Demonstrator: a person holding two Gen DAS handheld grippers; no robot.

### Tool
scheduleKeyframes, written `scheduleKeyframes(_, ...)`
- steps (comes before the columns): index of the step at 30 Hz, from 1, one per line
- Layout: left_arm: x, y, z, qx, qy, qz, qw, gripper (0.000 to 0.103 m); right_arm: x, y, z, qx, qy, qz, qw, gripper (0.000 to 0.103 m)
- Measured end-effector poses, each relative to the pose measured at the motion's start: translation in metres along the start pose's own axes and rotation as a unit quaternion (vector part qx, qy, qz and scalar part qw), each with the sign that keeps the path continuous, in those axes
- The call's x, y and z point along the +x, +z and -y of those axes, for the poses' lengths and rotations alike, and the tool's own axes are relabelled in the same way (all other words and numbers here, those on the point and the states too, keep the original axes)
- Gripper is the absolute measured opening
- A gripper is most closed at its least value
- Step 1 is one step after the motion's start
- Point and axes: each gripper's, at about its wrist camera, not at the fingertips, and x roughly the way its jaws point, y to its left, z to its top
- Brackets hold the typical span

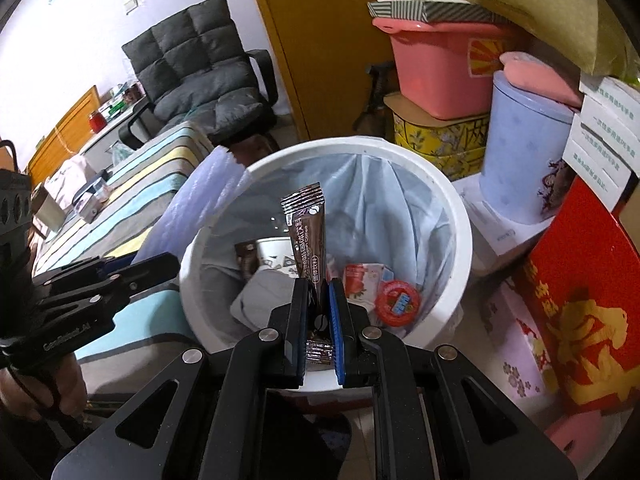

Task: Collect trash
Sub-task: 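Open both tools to drop the sachet and foam sleeve into the bin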

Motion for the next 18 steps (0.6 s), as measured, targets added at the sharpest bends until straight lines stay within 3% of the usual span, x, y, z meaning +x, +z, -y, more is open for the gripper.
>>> scheduleKeyframes(2,0.006,0.002,0.0,-0.004,-0.005,-0.002,1.0,0.029,0.005,0.0,0.004,0.002,-0.002,-0.008,1.0,0.013)
scheduleKeyframes(5,0.011,0.003,-0.003,-0.01,-0.007,0.002,0.9999,0.046,0.006,0.0,0.006,0.004,-0.006,-0.006,1.0,0.014)
scheduleKeyframes(7,0.012,0.005,-0.006,-0.015,-0.009,0.006,0.9998,0.054,0.005,0.0,0.007,0.006,-0.007,-0.002,1.0,0.02)
scheduleKeyframes(10,0.01,0.004,-0.008,-0.015,-0.008,0.008,0.9998,0.054,0.004,0.0,0.007,0.007,-0.005,0.001,1.0,0.037)
scheduleKeyframes(18,-0.013,-0.001,-0.017,-0.015,0.0,0.024,0.9996,0.054,-0.002,0.002,-0.003,0.0,0.005,0.009,1.0,0.039)
